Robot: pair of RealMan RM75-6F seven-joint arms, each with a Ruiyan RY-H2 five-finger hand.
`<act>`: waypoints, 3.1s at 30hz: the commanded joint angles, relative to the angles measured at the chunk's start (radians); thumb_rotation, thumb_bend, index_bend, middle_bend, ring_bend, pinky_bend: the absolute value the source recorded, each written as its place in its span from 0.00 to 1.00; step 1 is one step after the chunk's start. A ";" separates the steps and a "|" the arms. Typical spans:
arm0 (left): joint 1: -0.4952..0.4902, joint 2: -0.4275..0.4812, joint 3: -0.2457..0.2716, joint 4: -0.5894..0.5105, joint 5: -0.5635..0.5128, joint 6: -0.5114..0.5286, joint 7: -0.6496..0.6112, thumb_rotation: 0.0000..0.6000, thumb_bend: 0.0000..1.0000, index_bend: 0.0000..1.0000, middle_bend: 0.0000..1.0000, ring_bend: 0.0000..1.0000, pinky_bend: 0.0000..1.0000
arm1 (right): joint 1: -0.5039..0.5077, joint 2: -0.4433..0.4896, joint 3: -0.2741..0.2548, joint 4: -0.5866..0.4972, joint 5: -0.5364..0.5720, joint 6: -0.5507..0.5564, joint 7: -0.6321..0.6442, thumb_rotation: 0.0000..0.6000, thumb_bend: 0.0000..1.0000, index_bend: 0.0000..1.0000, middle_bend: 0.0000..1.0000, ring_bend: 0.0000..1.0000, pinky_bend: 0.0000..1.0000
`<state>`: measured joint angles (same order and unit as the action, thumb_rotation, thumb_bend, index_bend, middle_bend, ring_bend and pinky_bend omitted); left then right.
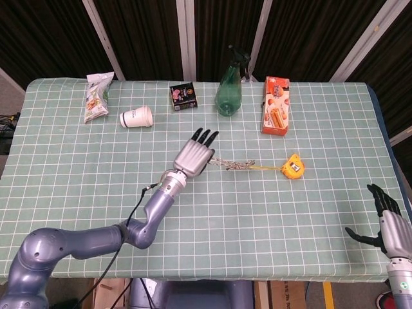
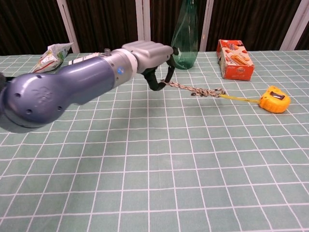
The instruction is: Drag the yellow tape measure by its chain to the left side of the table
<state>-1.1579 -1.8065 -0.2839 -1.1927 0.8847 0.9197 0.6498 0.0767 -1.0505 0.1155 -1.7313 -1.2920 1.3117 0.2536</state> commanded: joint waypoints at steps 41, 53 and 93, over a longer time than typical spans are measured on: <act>0.567 0.609 0.193 -0.313 0.156 0.335 -0.275 1.00 0.56 0.58 0.01 0.00 0.00 | 0.007 -0.031 -0.008 0.002 -0.020 0.016 -0.068 1.00 0.18 0.00 0.00 0.00 0.00; 0.636 0.639 0.144 -0.180 0.092 0.328 -0.320 1.00 0.56 0.58 0.02 0.00 0.00 | 0.008 -0.031 -0.009 -0.001 -0.023 0.014 -0.068 1.00 0.18 0.00 0.00 0.00 0.00; 0.761 0.673 0.086 -0.328 0.115 0.349 -0.394 1.00 0.09 0.16 0.00 0.00 0.00 | 0.010 -0.035 -0.017 0.005 -0.038 0.020 -0.081 1.00 0.18 0.00 0.00 0.00 0.00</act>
<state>-0.4275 -1.1485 -0.1979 -1.4448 0.9947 1.2349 0.2749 0.0866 -1.0851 0.0989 -1.7261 -1.3300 1.3318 0.1731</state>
